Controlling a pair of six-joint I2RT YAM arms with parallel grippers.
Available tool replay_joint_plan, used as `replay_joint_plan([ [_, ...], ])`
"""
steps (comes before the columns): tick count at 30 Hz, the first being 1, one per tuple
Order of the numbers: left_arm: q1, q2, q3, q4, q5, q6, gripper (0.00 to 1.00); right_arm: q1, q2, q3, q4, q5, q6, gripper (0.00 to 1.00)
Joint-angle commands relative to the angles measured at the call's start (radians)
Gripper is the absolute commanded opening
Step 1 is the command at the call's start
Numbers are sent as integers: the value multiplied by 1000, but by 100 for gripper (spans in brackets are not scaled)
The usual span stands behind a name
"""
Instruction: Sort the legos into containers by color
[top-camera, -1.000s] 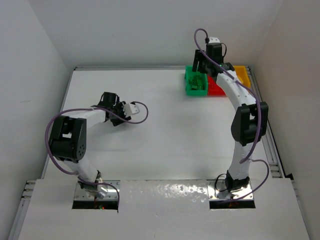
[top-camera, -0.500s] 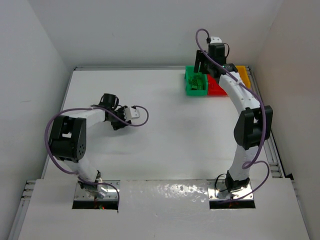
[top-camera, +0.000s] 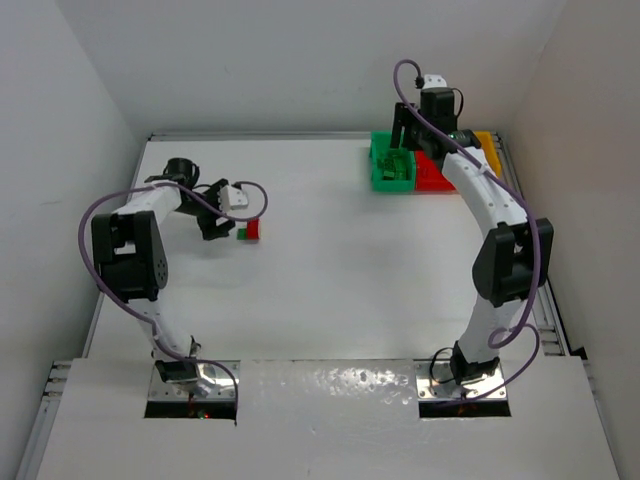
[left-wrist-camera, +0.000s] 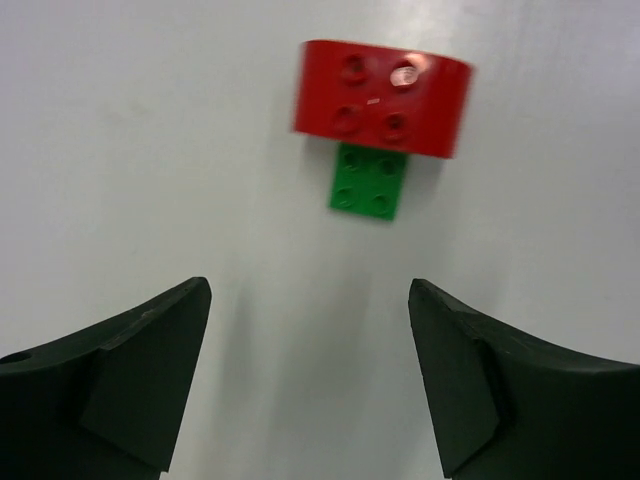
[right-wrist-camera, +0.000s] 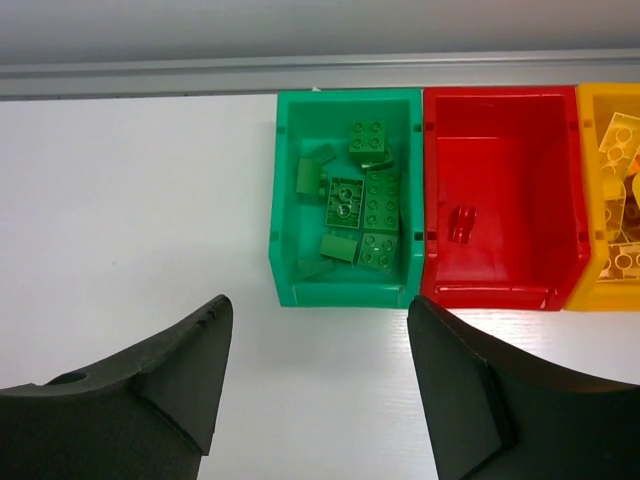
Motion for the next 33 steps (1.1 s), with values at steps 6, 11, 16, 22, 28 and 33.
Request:
replay_joint_plan([
  [6, -21, 154, 108, -152, 133, 146, 78, 0, -90, -37, -22, 14, -21, 70],
  [11, -48, 181, 89, -78, 67, 67, 76, 0, -116, -66, -22, 34, -35, 71],
  [16, -73, 205, 111, -75, 30, 47, 75, 0, -117, -69, -14, 27, -30, 71],
  [22, -96, 269, 186, -174, 3, 83, 68, 1, -117, -66, -19, 26, -33, 71],
  [28, -126, 269, 165, -207, -37, 174, 53, 0, -117, -60, -16, 35, -41, 71],
  [33, -137, 268, 185, -277, -31, 214, 35, 0, -117, -55, -24, 37, -45, 71],
])
